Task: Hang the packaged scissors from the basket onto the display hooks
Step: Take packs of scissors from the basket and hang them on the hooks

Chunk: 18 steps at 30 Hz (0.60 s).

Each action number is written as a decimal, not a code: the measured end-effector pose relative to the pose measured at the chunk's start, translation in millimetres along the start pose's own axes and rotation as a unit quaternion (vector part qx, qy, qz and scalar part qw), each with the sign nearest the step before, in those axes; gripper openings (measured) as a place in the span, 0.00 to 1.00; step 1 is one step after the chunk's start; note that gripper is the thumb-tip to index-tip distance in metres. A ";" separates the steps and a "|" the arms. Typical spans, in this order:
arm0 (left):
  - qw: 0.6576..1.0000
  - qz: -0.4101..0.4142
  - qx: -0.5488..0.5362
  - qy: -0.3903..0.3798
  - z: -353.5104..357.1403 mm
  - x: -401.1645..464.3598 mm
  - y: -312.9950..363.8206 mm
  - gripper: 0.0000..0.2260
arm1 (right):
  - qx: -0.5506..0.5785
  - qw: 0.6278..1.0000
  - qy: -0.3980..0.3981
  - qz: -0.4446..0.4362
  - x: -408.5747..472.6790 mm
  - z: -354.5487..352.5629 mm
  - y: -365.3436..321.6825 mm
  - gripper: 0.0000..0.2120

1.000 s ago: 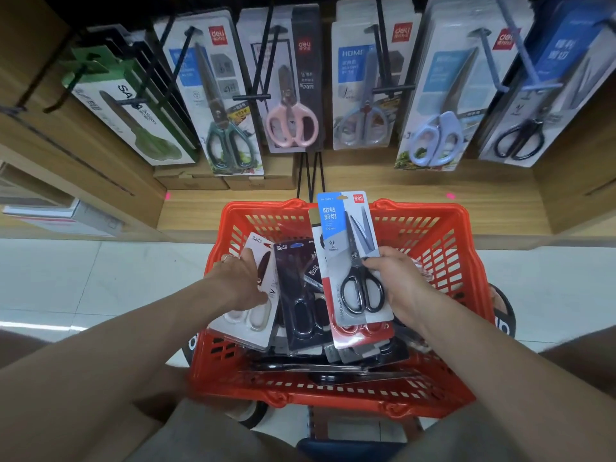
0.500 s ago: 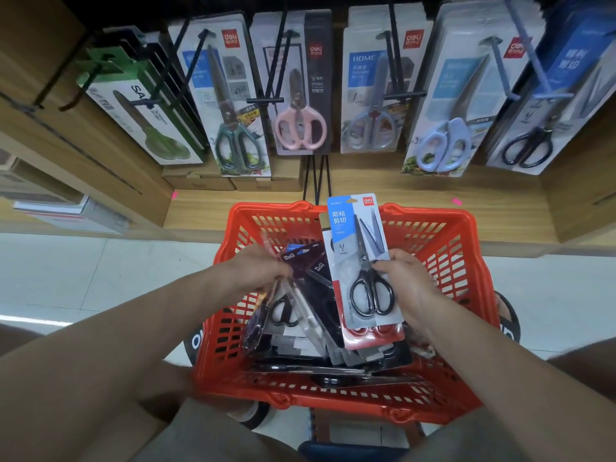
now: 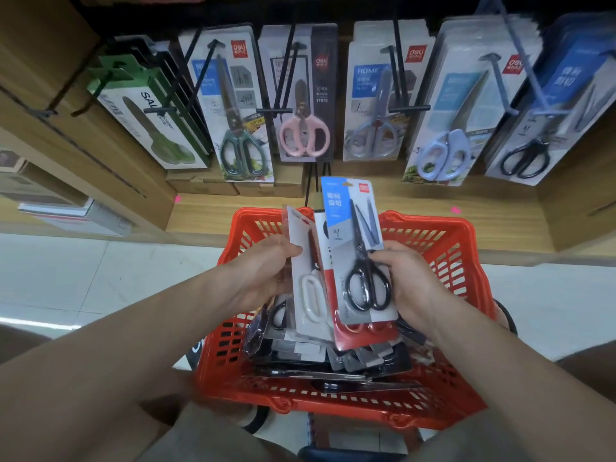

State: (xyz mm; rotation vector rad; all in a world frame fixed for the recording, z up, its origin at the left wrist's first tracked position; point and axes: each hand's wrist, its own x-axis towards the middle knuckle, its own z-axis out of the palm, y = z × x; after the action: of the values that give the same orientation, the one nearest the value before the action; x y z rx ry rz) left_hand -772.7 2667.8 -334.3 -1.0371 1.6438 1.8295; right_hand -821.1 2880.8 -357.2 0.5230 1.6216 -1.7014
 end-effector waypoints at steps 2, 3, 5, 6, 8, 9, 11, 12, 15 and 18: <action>1.000 0.008 -0.010 -0.005 3.1 -4.6 -2.1 0.08 | -0.013 1.000 -0.017 0.010 -7.4 5.5 2.8 0.11; 1.000 0.014 -0.010 -0.006 4.8 -8.2 -2.3 0.09 | -0.012 1.000 -0.023 0.014 -10.9 8.3 3.9 0.11; 0.999 0.030 -0.016 -0.001 7.4 -15.0 -1.1 0.11 | -0.004 0.999 -0.033 0.016 -16.5 12.8 4.3 0.12; 0.999 0.040 -0.018 0.000 8.8 -19.4 0.8 0.14 | 0.000 0.999 -0.037 0.013 -18.3 14.0 4.3 0.11; 0.999 0.050 -0.005 0.008 12.4 -25.8 3.0 0.20 | 0.014 0.999 -0.040 0.004 -21.8 16.4 3.2 0.11; 0.998 0.063 0.010 0.025 12.9 -27.7 2.9 0.21 | 0.022 0.999 -0.042 0.001 -23.4 17.4 2.3 0.11; 0.993 0.090 0.031 0.065 12.7 -27.5 1.5 0.16 | 0.035 0.998 -0.053 -0.003 -27.1 18.7 -0.1 0.09; 0.991 0.101 0.036 0.077 13.7 -27.3 1.6 0.16 | 0.035 0.998 -0.060 -0.008 -28.9 18.8 -1.2 0.09; 0.987 0.140 0.023 0.078 18.8 -32.8 5.9 0.15 | 0.024 0.997 -0.069 -0.039 -32.0 17.9 -3.3 0.06; 0.981 0.179 -0.014 0.069 21.0 -37.8 11.0 0.13 | 0.007 0.994 -0.082 -0.066 -35.6 20.7 -8.1 0.05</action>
State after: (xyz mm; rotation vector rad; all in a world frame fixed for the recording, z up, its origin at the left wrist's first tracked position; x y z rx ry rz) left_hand -762.8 2691.6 -297.9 -0.9450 2.0000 2.0468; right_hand -799.6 2868.0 -323.4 0.2808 1.5559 -1.8029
